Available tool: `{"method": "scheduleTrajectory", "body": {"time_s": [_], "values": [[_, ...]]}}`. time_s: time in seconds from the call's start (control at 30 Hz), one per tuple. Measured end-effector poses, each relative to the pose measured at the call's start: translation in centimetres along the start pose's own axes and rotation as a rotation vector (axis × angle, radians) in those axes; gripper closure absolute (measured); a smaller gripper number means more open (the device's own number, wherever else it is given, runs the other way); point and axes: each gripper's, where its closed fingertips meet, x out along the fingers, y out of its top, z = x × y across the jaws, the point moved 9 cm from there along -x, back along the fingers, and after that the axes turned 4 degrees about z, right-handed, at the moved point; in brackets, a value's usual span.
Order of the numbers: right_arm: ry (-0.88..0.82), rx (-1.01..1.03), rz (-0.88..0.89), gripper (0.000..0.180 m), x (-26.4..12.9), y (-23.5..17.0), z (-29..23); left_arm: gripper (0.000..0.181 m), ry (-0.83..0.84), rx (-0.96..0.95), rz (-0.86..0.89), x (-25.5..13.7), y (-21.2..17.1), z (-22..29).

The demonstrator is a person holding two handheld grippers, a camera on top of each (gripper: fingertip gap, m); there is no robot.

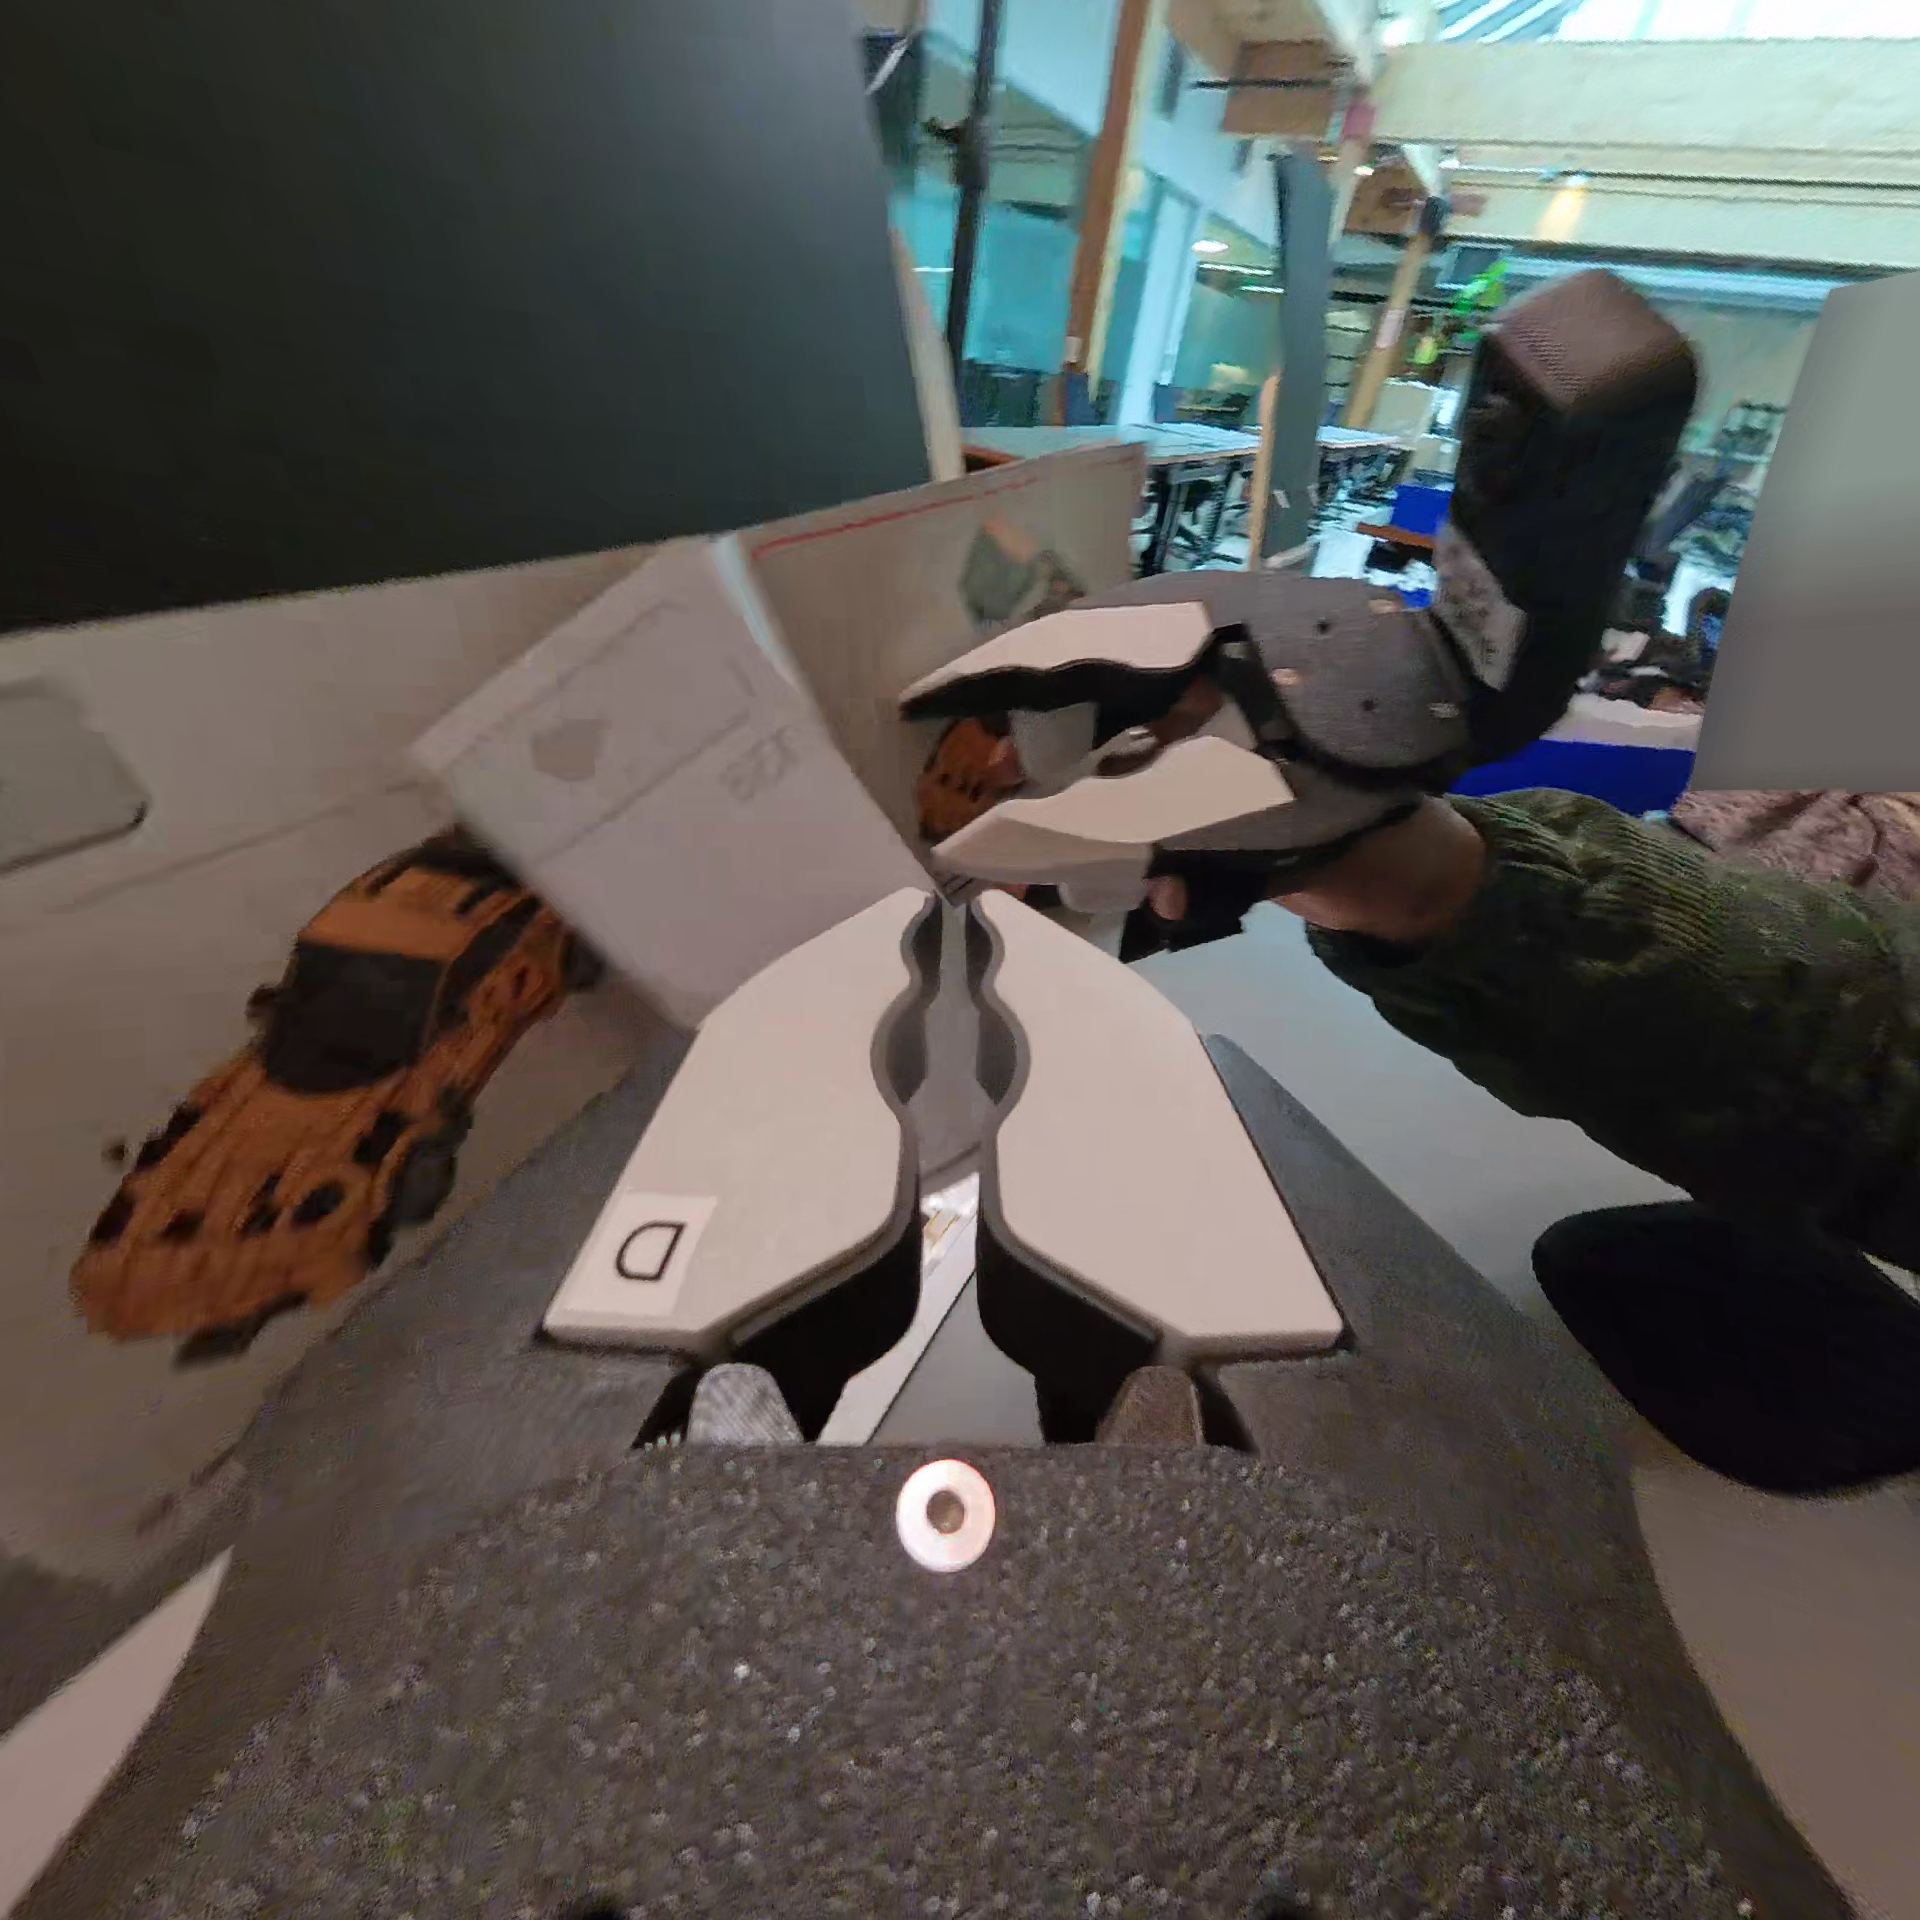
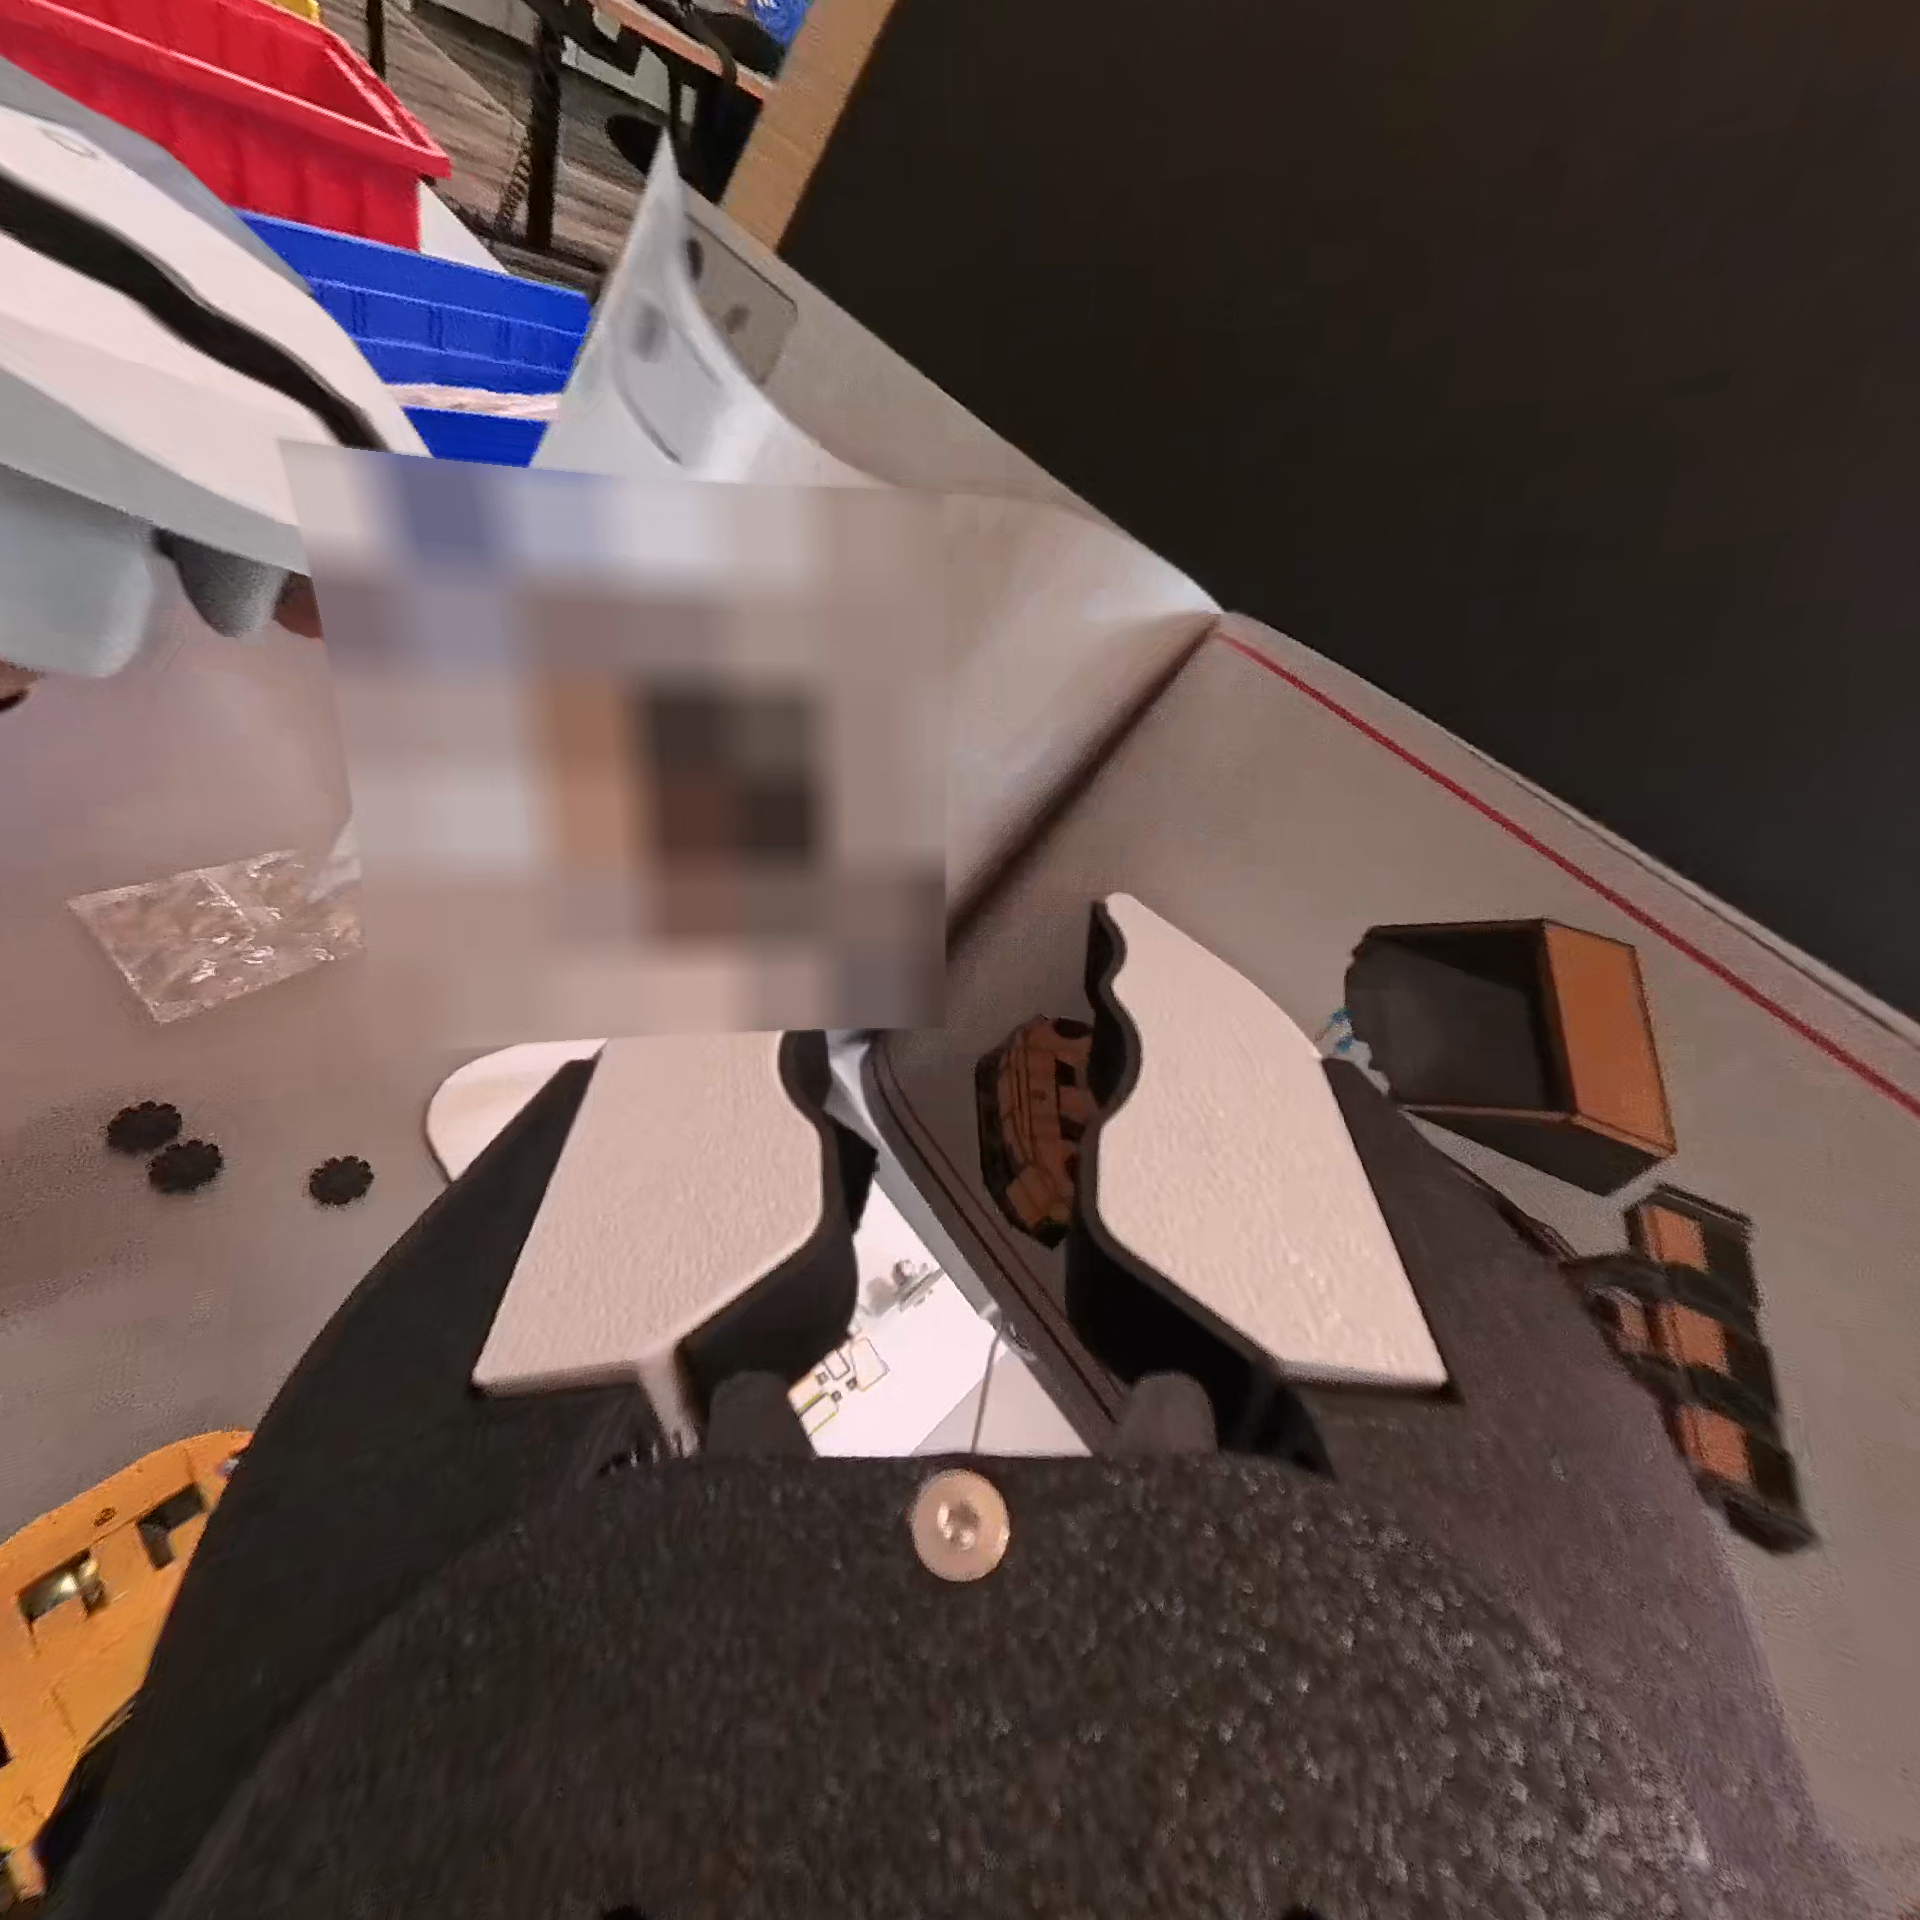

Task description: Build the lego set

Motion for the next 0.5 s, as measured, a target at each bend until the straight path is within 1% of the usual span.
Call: {"method": "scheduleTrajectory", "body": {"time_s": [0.07,0.17,0.23,0.27,0.33,0.37,0.4,0.43,0.5], "values": [[-0.008,0.019,-0.005,0.138,0.0,0.0,0.4,0.174,-0.023,0.069,-0.002,0.2,0.5,0.3],[-0.02,-0.029,0.046,0.137,-0.7,1.0,0.0,0.172,0.149,0.132,0.048,-1.7,1.6,-0.7],[0.003,-0.079,0.079,0.135,-1.0,1.8,-0.7,0.167,0.238,0.088,0.078,-3.2,1.8,-2.1],[0.041,-0.079,0.078,0.133,-0.9,2.1,-1.1,0.159,0.237,0.045,0.073,-3.5,1.5,-2.7],[0.148,-0.036,0.071,0.131,-0.4,2.7,-2.5,0.137,0.192,-0.078,-0.012,-3.1,0.2,-3.8],[0.193,-0.01,0.076,0.131,-0.2,2.9,-3.3,0.134,0.154,-0.122,-0.041,-2.7,-0.4,-3.9],[0.223,0.011,0.08,0.131,0.0,3.1,-3.9,0.15,0.128,-0.125,-0.048,-2.4,-0.9,-3.6],[0.238,0.026,0.083,0.13,0.1,3.3,-4.3,0.171,0.121,-0.084,-0.067,-2.1,-1.2,-3.2],[0.257,0.065,0.094,0.128,0.3,3.4,-4.5,0.181,0.176,0.027,-0.121,-1.6,-1.5,-2.5]]}}
